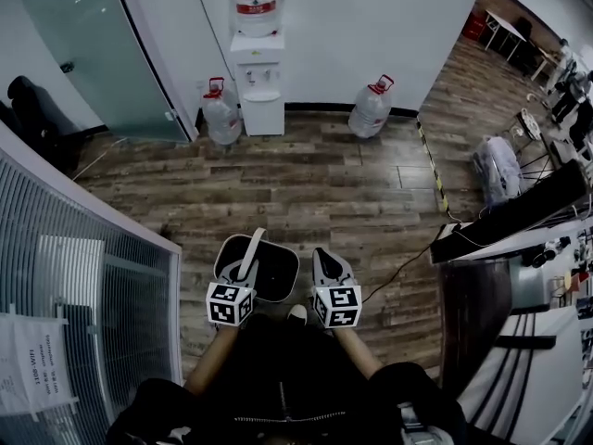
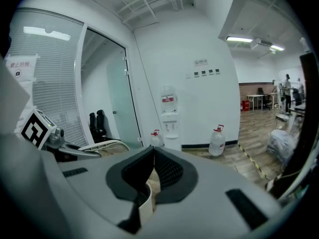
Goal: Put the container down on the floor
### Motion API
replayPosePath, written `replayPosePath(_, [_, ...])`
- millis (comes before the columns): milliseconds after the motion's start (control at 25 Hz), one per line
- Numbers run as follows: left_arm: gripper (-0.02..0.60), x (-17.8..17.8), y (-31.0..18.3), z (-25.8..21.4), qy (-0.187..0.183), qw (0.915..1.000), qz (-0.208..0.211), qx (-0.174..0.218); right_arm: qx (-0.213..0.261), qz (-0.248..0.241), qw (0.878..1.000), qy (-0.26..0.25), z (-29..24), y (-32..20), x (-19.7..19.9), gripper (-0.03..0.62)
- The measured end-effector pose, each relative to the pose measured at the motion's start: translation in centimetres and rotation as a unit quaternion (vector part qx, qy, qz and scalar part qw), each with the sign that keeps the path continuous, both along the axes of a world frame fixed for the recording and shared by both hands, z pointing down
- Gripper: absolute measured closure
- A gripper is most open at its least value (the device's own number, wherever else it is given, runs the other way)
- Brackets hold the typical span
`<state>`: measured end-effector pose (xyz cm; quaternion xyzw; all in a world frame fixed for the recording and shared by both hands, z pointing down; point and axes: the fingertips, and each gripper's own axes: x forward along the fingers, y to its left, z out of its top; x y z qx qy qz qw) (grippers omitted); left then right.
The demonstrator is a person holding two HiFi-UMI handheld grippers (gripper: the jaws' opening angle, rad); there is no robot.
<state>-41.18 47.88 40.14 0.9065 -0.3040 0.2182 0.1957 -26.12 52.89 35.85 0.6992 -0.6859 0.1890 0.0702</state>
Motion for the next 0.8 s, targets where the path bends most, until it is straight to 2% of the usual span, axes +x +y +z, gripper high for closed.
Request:
replayPosePath(160, [0.569, 2.1, -0.9, -0.7, 0.007, 1.0000, 0.004, 0.005, -0.003, 0.007, 1.000, -0.002, 0.3, -0.5, 2.1, 0.583])
replayPosePath(400, [0.569, 4.3, -2.4, -1.1, 0.007, 0.9997, 0.021, 0.010, -0.002, 0.008, 1.000, 0.001, 0.0, -1.5, 3.2, 0.583])
replayPosePath(800, [0.568, 6.1, -5.0, -0.1, 0.004, 0.9985, 0.055, -0.002, -0.009, 0.030, 1.000, -0.006, 0.9, -4.1, 4.3, 0.583])
